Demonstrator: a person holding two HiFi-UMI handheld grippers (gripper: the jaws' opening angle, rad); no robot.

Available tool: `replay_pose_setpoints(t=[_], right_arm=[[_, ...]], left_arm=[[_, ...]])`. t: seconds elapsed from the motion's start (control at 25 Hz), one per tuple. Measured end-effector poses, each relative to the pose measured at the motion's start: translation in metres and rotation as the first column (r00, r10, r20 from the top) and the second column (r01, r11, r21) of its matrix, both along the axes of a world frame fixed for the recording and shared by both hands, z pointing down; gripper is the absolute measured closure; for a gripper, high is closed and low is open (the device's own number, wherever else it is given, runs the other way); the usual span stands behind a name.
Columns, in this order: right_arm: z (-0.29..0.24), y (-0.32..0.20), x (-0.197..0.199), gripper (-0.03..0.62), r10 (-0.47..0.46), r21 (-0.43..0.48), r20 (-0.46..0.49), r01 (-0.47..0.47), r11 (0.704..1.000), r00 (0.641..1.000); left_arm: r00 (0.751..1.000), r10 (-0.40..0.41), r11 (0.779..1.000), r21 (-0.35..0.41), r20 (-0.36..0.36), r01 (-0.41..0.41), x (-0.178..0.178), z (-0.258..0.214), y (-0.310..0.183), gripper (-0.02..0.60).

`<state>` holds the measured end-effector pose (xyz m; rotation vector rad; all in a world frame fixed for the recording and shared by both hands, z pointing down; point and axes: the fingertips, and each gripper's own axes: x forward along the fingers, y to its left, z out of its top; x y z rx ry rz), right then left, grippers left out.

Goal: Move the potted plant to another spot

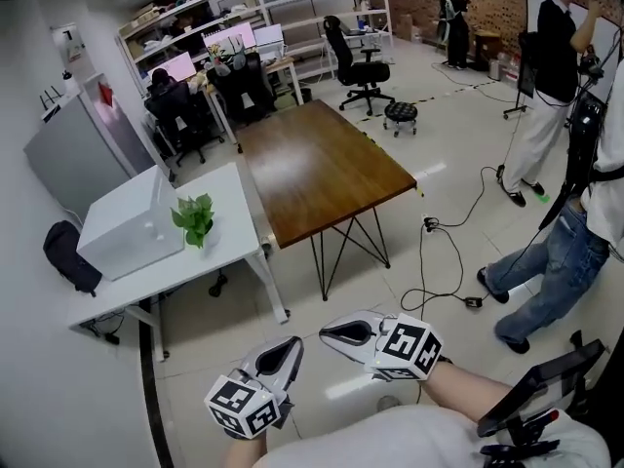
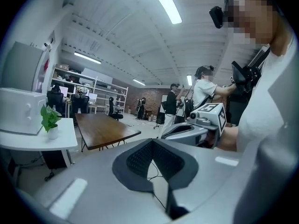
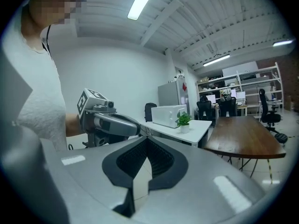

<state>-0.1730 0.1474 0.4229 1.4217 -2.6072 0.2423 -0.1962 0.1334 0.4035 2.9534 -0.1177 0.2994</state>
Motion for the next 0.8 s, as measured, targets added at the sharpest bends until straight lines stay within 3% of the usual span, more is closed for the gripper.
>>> replay_pose_setpoints(t=[0.32,0.8], right_arm=[[-0.019,0.013,-0.033,0.591,0.003,0.023,-0.014,-0.003,1.000,1.000],[-0.028,0.018,-0.053,0.591,0.018,0.021,-0.034,-0.017,1.000,0.999]], left_arm=[[1.000,-0.011,0.999,0.030,-0.025,0.012,-0.036,-0.017,0.012,0.586],[0.999,-0.008,1.000,0.020,-0.039,0.008,-0.060,-0.021,0.017,0.586]])
